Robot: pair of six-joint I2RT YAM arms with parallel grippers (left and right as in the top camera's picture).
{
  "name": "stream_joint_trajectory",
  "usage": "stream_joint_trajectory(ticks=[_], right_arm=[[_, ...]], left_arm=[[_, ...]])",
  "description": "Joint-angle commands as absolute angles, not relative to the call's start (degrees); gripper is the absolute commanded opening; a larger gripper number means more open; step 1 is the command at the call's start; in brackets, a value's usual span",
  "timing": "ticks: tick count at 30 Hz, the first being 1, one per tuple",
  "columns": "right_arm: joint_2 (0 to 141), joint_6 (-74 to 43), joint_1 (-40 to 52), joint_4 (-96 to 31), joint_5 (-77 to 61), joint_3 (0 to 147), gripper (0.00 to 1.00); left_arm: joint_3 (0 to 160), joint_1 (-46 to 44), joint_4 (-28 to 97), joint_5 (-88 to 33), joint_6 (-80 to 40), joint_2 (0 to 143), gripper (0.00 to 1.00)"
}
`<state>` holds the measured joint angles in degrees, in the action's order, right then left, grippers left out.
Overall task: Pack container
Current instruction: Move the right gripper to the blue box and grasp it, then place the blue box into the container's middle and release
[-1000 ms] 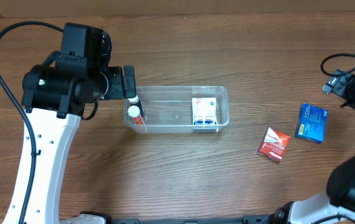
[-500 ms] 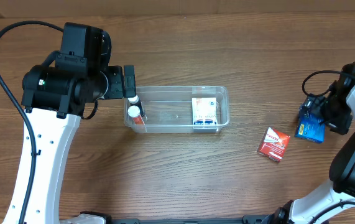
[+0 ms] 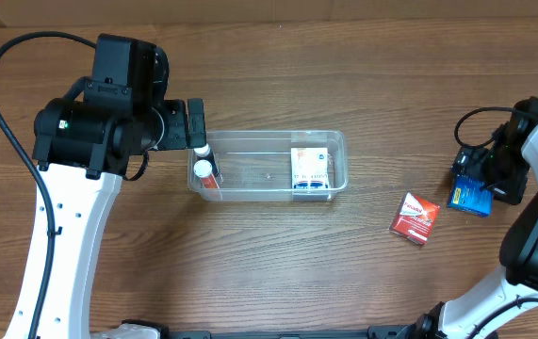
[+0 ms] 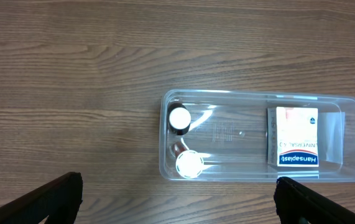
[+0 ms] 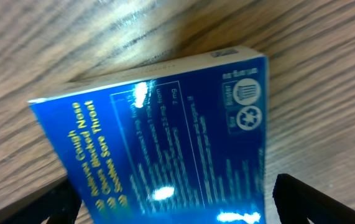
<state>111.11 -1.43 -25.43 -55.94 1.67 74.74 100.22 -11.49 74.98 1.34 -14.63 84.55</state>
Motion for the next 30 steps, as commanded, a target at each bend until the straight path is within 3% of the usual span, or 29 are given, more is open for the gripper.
stream_joint_trajectory(ticks=[1,10,17,22,27,30], right_arm=[[111.57,-1.04,-25.47,-54.61,1.17,73.34,1.00],[111.55,-1.50,-25.45,-54.28,1.13,73.21,0.76],[105.54,-1.72,-22.28,-59.83,-1.89,80.58,0.72],[96.64,-1.67,-14.59,-65.19,-2.90,85.78,0.71],[87.94,-4.03,-0.08,-69.25,-2.94,89.43,0.72],[87.09,-9.54,8.43,-70.74,-3.16,90.35,0.72]], left_arm=[[100.53,-11.27,74.74,1.93,-14.11,85.12,1.00],[100.53,-11.27,74.78,1.93,-14.11,85.12,1.00],[100.55,-10.35,75.24,7.46,-16.56,85.10,1.00],[100.57,-0.89,78.39,6.00,-16.95,84.82,1.00],[100.55,8.99,79.96,3.99,-16.71,84.62,1.00],[100.55,10.24,79.92,3.60,-16.71,84.62,1.00]])
